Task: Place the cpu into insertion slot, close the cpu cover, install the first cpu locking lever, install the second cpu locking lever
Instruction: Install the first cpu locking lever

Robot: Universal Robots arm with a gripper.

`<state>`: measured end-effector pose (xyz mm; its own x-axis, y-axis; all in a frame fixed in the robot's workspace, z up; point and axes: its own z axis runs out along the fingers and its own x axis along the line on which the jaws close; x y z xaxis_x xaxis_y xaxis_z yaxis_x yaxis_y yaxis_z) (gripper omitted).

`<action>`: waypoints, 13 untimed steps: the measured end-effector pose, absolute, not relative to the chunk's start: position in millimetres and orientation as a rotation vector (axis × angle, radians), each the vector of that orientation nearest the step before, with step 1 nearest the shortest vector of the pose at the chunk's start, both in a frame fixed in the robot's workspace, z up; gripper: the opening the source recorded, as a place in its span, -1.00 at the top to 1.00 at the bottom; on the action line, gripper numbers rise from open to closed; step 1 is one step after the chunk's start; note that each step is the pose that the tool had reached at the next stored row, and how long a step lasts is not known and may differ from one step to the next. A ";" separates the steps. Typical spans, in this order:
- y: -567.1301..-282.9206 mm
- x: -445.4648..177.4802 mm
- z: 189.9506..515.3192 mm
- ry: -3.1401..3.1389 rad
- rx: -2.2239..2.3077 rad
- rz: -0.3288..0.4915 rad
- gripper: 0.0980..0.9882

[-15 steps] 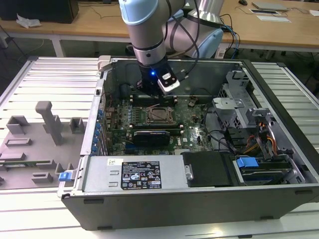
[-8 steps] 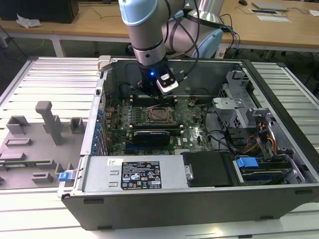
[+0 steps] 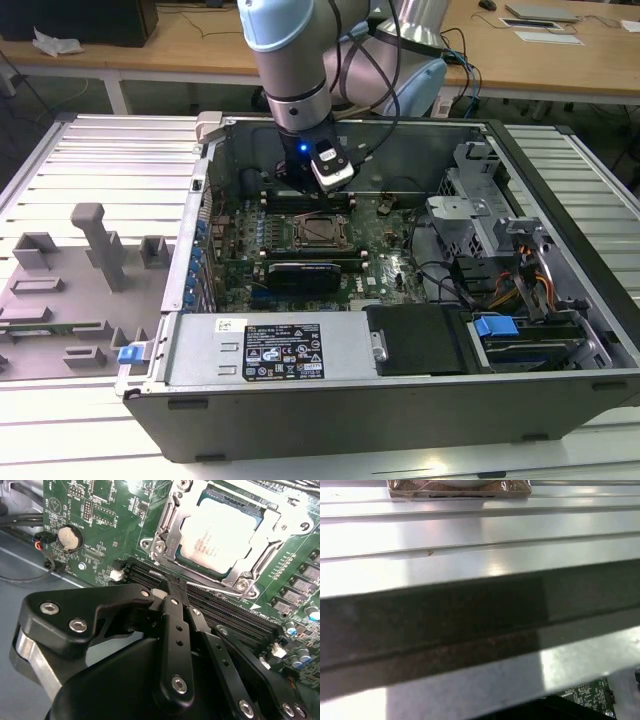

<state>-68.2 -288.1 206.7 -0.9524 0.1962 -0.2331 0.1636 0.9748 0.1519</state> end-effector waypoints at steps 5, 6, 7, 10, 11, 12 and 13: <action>-285.9 -68.4 205.4 2.869 0.300 0.186 0.98; -285.7 -68.4 204.9 2.867 0.311 0.183 0.98; -285.5 -68.4 204.6 2.867 0.316 0.182 0.98; -284.8 -68.4 203.3 2.864 0.332 0.178 0.98; -284.6 -68.4 202.8 2.864 0.336 0.177 0.98; -284.5 -68.4 202.3 2.863 0.341 0.176 0.98; -284.3 -68.4 201.4 2.862 0.346 0.174 0.98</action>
